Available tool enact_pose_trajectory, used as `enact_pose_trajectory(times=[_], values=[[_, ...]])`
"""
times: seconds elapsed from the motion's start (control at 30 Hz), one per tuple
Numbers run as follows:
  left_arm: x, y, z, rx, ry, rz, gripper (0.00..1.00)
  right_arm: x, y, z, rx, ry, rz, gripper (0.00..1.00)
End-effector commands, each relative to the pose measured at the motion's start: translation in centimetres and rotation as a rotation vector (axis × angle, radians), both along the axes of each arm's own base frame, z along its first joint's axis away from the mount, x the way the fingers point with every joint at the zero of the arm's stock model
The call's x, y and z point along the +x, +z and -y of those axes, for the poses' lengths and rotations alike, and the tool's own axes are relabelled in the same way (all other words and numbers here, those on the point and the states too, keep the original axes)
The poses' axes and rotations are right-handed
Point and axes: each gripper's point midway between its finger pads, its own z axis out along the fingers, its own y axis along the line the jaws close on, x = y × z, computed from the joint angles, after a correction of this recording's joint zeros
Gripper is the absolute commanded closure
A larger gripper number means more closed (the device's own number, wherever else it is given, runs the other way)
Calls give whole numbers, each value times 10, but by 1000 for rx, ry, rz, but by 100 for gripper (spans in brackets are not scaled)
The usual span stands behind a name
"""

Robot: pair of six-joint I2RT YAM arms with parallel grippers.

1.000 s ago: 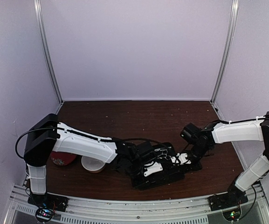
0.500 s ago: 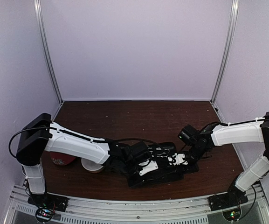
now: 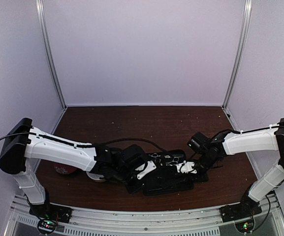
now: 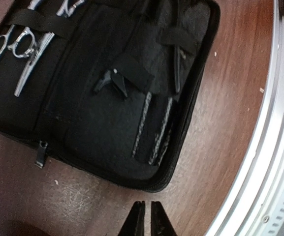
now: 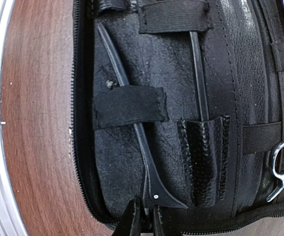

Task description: Sort the hair-cutting tools

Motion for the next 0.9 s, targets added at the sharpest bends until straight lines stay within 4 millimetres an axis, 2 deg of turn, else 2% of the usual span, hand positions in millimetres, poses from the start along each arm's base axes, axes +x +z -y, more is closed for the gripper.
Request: enact_pose_trajectory(times=[0.0,0.03,0.17,0.4,0.7,0.87], values=[[-7,-22,-10,13,134,-152,96,3,-8,7,-52,-52,25,91],[-7,-24,-10,7,148,-165,99,2,-9,7,-54,-55,21,91],[-4,-35,-10,-7,194,-207,100,1,-11,5,-60,-85,5,92],[-6,-44,7,-35,147,-257,100,1,-14,4,-92,-127,-26,94],[-7,-46,11,-41,117,-263,100,-23,-11,3,-129,-99,-102,94],[-7,-47,12,-45,114,-263,100,-28,-10,0,-135,-101,-117,93]])
